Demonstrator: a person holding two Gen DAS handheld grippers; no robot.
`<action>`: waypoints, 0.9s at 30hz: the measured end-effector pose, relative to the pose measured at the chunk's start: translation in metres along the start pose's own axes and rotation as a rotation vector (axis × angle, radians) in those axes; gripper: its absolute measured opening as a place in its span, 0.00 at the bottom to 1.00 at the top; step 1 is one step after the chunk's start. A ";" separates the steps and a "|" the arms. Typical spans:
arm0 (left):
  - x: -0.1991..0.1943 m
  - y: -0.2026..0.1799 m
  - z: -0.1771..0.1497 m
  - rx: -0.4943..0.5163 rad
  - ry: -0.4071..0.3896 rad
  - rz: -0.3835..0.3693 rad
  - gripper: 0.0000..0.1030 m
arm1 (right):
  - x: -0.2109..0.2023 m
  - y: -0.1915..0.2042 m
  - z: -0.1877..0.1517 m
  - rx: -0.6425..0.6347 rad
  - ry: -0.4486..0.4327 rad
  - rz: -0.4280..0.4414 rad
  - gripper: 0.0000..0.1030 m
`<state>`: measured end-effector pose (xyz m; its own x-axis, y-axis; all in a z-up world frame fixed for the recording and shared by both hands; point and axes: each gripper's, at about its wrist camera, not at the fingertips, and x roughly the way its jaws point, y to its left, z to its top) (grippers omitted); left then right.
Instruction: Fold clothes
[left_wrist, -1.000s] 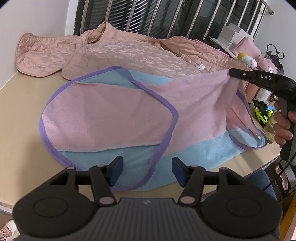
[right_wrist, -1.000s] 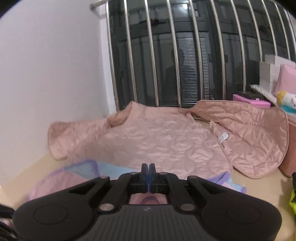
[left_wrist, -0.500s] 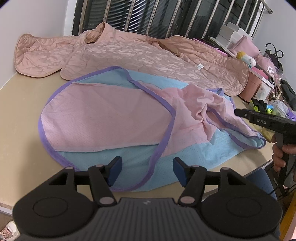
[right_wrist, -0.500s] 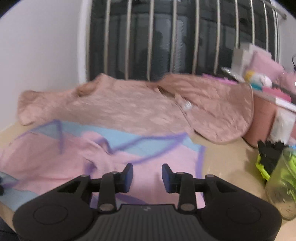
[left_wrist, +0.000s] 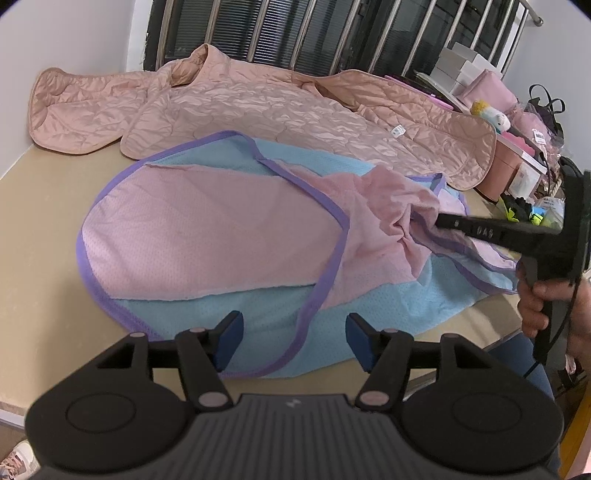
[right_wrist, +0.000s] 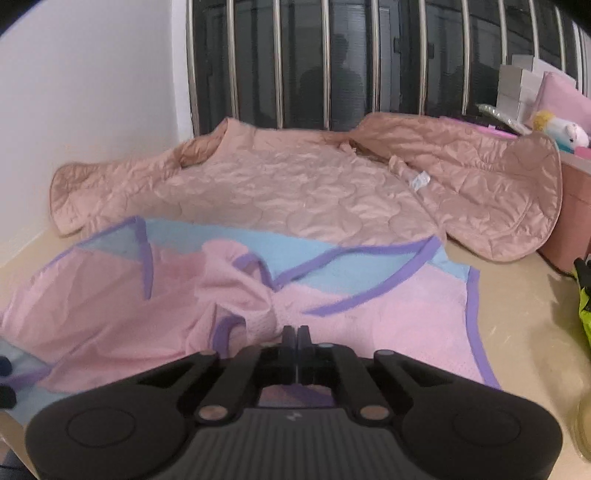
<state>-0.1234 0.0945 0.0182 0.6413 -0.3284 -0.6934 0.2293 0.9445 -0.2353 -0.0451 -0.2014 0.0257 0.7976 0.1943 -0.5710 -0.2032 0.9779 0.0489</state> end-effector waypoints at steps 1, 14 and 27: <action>0.000 0.000 0.000 0.000 0.000 0.000 0.62 | -0.003 0.000 0.004 0.003 -0.016 0.003 0.00; 0.000 -0.002 0.000 0.009 0.004 -0.002 0.63 | -0.002 0.019 0.009 -0.018 -0.043 0.081 0.00; 0.001 -0.003 0.001 0.015 0.004 -0.006 0.66 | -0.008 -0.058 0.007 0.093 -0.032 -0.145 0.39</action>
<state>-0.1226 0.0916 0.0184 0.6368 -0.3338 -0.6951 0.2437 0.9424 -0.2293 -0.0362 -0.2589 0.0333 0.8327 0.0516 -0.5513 -0.0324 0.9985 0.0445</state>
